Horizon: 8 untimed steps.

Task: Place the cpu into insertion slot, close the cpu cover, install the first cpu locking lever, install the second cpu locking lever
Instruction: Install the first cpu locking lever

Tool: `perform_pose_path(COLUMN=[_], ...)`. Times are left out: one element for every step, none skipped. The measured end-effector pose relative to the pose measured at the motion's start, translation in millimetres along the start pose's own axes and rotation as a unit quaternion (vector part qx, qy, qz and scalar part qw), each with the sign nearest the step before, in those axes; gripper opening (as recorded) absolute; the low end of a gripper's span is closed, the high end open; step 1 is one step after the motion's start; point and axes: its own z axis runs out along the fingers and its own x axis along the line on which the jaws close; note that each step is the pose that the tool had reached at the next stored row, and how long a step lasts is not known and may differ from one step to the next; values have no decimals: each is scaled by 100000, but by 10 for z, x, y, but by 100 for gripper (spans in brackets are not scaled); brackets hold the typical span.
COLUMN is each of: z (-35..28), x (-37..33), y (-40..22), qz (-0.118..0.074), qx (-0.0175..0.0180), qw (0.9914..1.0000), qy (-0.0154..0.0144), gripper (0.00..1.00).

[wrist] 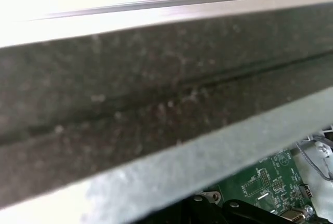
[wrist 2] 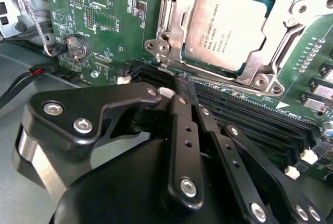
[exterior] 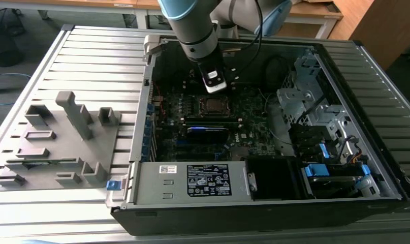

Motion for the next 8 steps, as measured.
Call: perform_pose_path(z=[1, 3, 3, 4, 5, 5, 6, 6], x=[0, 0, 1, 1, 1, 1, 1, 1], y=[0, 0, 0, -1, -1, -1, -1, -1], qz=[71, 135, 192, 233, 278, 324, 367, 404], qx=[-31, -54, -56, -49, -43, -23, -11, 0], qw=[100000, 100000, 100000, 100000, 100000, 99999, 99999, 99999], qy=[-4, -3, -10, -22, -36, -50, -63, -75], gripper=[11, 11, 11, 11, 11, 11, 11, 11])
